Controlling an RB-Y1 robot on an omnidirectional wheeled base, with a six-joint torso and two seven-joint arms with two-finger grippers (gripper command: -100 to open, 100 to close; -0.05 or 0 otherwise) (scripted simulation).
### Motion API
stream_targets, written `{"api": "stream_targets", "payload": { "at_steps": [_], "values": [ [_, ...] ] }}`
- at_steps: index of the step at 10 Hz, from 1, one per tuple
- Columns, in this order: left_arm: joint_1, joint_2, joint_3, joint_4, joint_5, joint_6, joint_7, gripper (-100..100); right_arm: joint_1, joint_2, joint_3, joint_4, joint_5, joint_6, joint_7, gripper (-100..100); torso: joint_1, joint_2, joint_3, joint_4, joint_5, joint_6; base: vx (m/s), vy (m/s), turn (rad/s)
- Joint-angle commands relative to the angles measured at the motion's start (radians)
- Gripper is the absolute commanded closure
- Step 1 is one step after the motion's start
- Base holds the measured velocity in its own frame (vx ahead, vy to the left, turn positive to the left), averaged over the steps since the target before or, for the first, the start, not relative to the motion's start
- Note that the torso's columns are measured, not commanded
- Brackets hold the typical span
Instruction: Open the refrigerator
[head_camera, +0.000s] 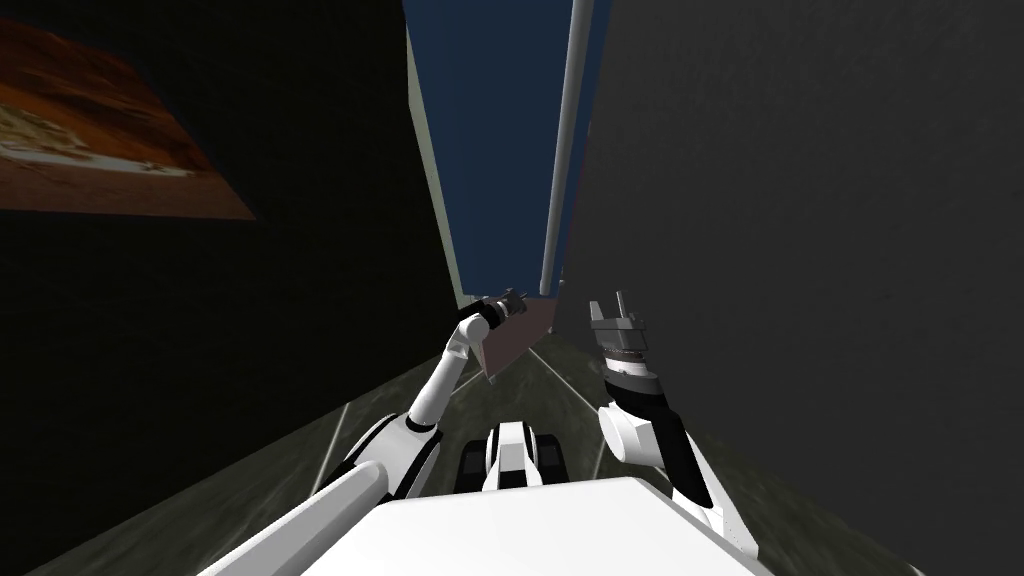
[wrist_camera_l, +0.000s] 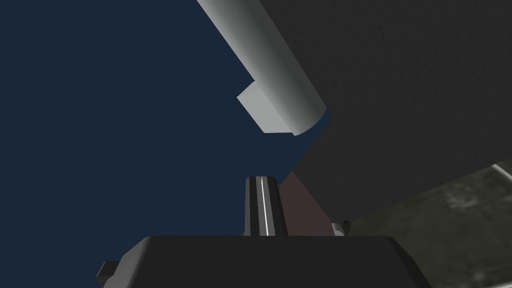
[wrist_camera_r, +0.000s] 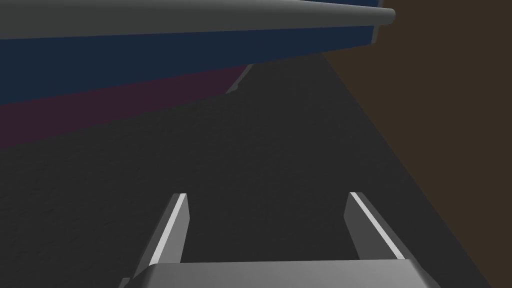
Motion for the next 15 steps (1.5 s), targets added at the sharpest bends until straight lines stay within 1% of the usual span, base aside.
{"api": "stream_targets", "payload": {
  "at_steps": [1,2,3,4,5,6,7,8,9,10,11,12,13,14,15],
  "values": [
    [-0.009,-0.004,-0.003,0.057,-0.001,-0.005,-0.003,100,0.0,0.0,0.0,0.0,0.0,0.0,0.0,0,-0.002,-0.003,-0.002,-0.001,-0.001,0.0,0.009,-0.014,-0.003],
    [-0.056,-0.013,-0.036,0.096,-0.011,-0.055,0.006,100,0.0,0.0,0.0,0.0,0.0,0.0,0.0,0,-0.001,-0.004,-0.003,-0.001,-0.001,0.0,-0.097,0.108,-0.316],
    [-0.078,-0.013,-0.036,0.123,-0.011,-0.08,0.006,100,0.0,0.0,0.0,0.0,0.0,0.0,0.0,0,0.007,0.004,0.002,0.001,0.002,0.001,-0.19,0.204,-0.231],
    [-0.105,-0.013,-0.036,0.15,-0.011,-0.081,0.006,100,0.0,0.0,0.0,0.0,0.0,0.0,0.0,0,0.013,0.01,0.006,0.003,0.004,-0.001,-0.135,0.146,0.008],
    [-0.122,-0.013,-0.036,0.183,-0.011,-0.081,0.006,100,0.0,0.0,0.0,0.0,0.0,0.0,0.0,0,0.007,0.005,0.003,0.002,0.002,-0.001,-0.045,0.064,0.04],
    [-0.122,-0.013,-0.036,0.212,-0.011,-0.081,0.006,100,0.0,0.0,0.0,0.0,0.0,0.0,0.0,0,0.0,-0.002,-0.001,-0.001,0.0,0.0,-0.001,0.012,0.01],
    [-0.167,-0.022,-0.069,0.241,-0.02,-0.131,0.014,100,0.0,0.0,0.0,0.0,0.0,0.0,0.0,0,-0.003,-0.005,-0.004,-0.002,-0.001,0.0,-0.122,0.151,-0.352],
    [-0.195,-0.022,-0.069,0.273,-0.02,-0.155,0.014,100,0.0,0.0,0.0,0.0,0.0,0.0,0.0,0,0.006,0.003,0.001,0.0,0.001,0.001,-0.16,0.176,-0.216],
    [-0.219,-0.022,-0.069,0.299,-0.02,-0.156,0.014,100,0.0,0.0,0.0,0.0,0.0,0.0,0.0,0,0.008,0.006,0.004,0.002,0.003,-0.001,-0.111,0.115,0.056],
    [-0.235,-0.022,-0.069,0.324,-0.02,-0.156,0.014,100,0.0,0.0,0.0,0.0,0.0,0.0,0.0,0,0.005,0.003,0.002,0.001,0.002,-0.001,-0.055,0.05,0.032],
    [-0.235,-0.022,-0.069,0.357,-0.02,-0.156,0.014,100,0.0,0.0,0.0,0.0,0.0,0.0,0.0,0,0.0,-0.001,-0.001,0.0,0.0,0.0,-0.01,-0.007,-0.013],
    [-0.284,-0.03,-0.103,0.391,-0.03,-0.209,0.022,100,0.0,0.0,0.0,0.0,0.0,0.0,0.0,0,-0.003,-0.004,-0.003,-0.001,-0.001,0.0,-0.103,0.115,-0.308],
    [-0.316,-0.03,-0.103,0.425,-0.03,-0.231,0.022,100,0.0,0.0,0.0,0.0,0.0,0.0,0.0,0,0.006,0.003,0.001,0.0,0.001,0.001,-0.204,0.191,-0.239],
    [-0.349,-0.03,-0.103,0.457,-0.03,-0.231,0.022,100,0.0,0.0,0.0,0.0,0.0,0.0,0.0,0,0.01,0.009,0.005,0.002,0.003,0.0,-0.136,0.114,-0.002],
    [-0.349,-0.03,-0.103,0.485,-0.03,-0.231,0.022,100,0.0,0.0,0.0,0.0,0.0,0.0,0.0,0,0.006,0.004,0.003,0.002,0.002,-0.001,-0.046,0.038,0.049]
  ]
}}
